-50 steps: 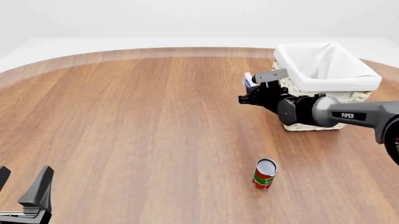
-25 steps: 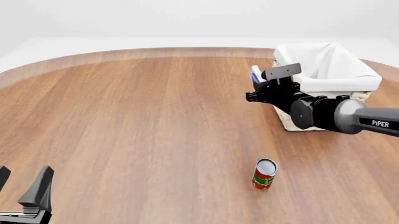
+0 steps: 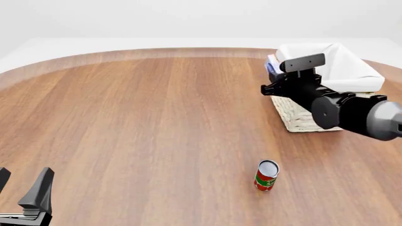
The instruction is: Pick up the alphabet soup and the cream cheese box, and put them in the basket.
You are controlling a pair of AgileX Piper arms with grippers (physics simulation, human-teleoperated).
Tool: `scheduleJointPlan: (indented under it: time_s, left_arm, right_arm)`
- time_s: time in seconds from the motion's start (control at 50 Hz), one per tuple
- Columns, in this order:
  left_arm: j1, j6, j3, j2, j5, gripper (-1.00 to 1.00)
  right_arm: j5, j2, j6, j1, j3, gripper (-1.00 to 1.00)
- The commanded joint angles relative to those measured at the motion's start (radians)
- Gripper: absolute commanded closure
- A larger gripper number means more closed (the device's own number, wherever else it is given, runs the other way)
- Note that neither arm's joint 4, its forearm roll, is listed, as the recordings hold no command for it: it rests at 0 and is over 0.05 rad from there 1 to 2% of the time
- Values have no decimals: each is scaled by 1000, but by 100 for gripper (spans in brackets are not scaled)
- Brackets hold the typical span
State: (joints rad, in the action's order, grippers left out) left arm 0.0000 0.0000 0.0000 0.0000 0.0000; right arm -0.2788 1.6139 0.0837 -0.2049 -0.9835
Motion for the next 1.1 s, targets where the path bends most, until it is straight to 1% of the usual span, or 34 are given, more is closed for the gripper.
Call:
scheduleJointPlan:
  time_s: [0.02,0.22,0.28,0.46,0.62,0.94,1.1]
  left_arm:
    - [0,0,0,0,0,-100]
    - [0,0,0,0,0,-100]
    - [0,0,0,0,0,-100]
    - [0,0,0,0,0,-100]
    - [0,0,0,0,0,-100]
    - [0,0,0,0,0,-100]
    - [0,0,0,0,0,-100]
  right_arm:
    - [15,-68,3,30,7,100]
    - [46,-102,19,55,-11,100]
    - [58,-112,40,71,-20,100]
    - [76,-130,44,103,-36,100]
    - [98,-150,59,129,-54,100]
    - [137,-150,79,191,-107,100]
    - [167,-129,100,213,-150,100]
